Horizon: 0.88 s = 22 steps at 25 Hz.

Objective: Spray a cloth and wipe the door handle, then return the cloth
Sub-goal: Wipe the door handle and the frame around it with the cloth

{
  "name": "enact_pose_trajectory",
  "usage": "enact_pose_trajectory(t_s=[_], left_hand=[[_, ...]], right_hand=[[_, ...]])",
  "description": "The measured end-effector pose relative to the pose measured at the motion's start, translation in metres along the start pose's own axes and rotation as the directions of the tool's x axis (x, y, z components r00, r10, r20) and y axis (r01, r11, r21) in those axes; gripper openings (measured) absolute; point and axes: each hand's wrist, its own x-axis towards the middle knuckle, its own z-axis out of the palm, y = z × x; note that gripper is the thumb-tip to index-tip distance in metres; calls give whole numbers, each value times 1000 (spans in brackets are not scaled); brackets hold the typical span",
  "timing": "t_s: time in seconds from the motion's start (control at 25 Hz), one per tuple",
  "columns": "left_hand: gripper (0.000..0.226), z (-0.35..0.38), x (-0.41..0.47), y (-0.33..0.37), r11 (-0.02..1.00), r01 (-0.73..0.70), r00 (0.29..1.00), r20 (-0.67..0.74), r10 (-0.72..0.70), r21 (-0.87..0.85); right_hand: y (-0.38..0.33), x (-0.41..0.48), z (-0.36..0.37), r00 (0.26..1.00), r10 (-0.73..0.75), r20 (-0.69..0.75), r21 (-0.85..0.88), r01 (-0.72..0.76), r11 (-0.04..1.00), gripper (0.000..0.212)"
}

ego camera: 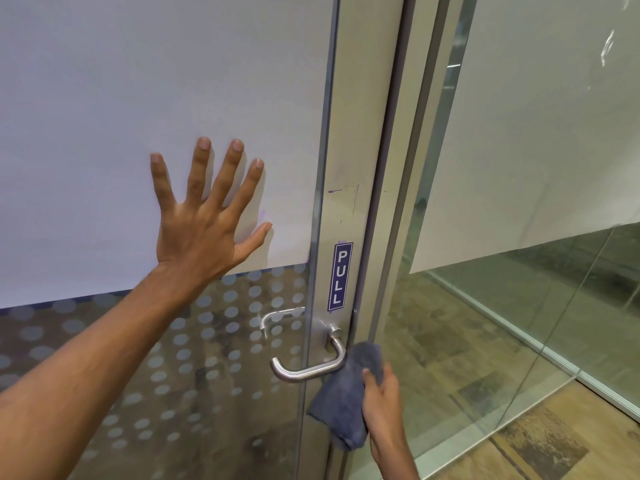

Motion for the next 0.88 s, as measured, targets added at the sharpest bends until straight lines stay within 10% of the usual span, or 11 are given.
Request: enact_pose_trajectory(t_s=[0.16, 0.32, 0.64, 0.88], left_hand=[[89, 1, 0, 2, 1000, -4, 1000, -5, 5, 26], [89, 1, 0, 1, 1000, 0, 1000, -2, 1, 16], [88, 3, -1, 1, 1000, -6, 1000, 1, 6, 7], [89, -1, 1, 1, 999, 9, 998, 57, -6, -53]], right_hand=[[-85, -4, 23, 815, -574, -77, -13, 575, 818, 42], [-140, 24, 82, 621, -783, 47, -193, 774, 603, 71], [-33, 35, 71, 598, -728, 336, -486, 772, 410, 82], [-21, 34, 16, 636, -508, 581, -386, 765, 516, 77]])
